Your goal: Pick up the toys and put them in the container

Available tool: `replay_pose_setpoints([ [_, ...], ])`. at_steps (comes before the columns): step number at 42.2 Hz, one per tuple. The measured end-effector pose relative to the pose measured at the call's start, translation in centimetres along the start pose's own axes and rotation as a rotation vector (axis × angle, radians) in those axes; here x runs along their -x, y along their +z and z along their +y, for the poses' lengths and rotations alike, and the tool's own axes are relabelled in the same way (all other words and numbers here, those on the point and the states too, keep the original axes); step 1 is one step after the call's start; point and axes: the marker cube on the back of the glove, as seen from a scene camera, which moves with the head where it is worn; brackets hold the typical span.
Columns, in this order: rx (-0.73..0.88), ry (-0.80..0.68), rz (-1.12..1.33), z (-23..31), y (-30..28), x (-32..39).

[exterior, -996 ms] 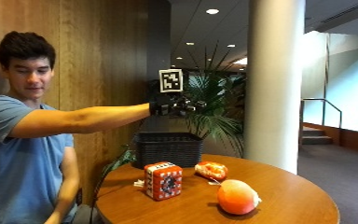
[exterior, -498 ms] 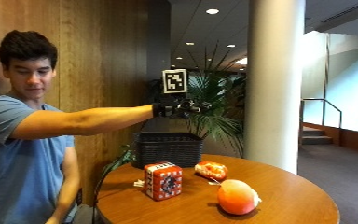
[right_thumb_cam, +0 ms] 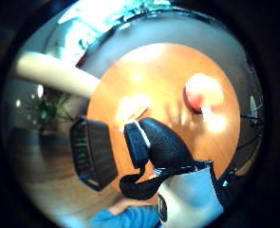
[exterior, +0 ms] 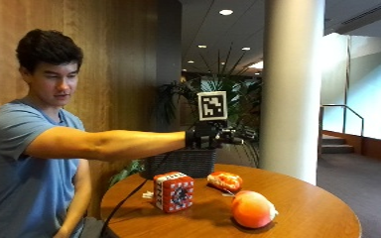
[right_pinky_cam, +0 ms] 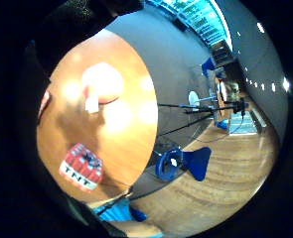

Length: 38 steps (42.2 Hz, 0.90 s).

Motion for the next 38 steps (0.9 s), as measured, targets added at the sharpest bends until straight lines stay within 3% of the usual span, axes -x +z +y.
replay_pose_setpoints([
  [8, 0.072, 0.112, -0.007, -2.9, 5.0, -2.0],
  [13, 0.119, 0.021, 0.049, -4.0, 8.3, -2.8],
  [18, 0.197, 0.102, 0.06, -5.6, 12.0, -3.2],
  [27, 0.342, 0.074, 0.069, -6.4, 17.2, -3.6],
  [38, 0.396, 0.049, 0.022, -6.9, 20.5, -3.6],
])
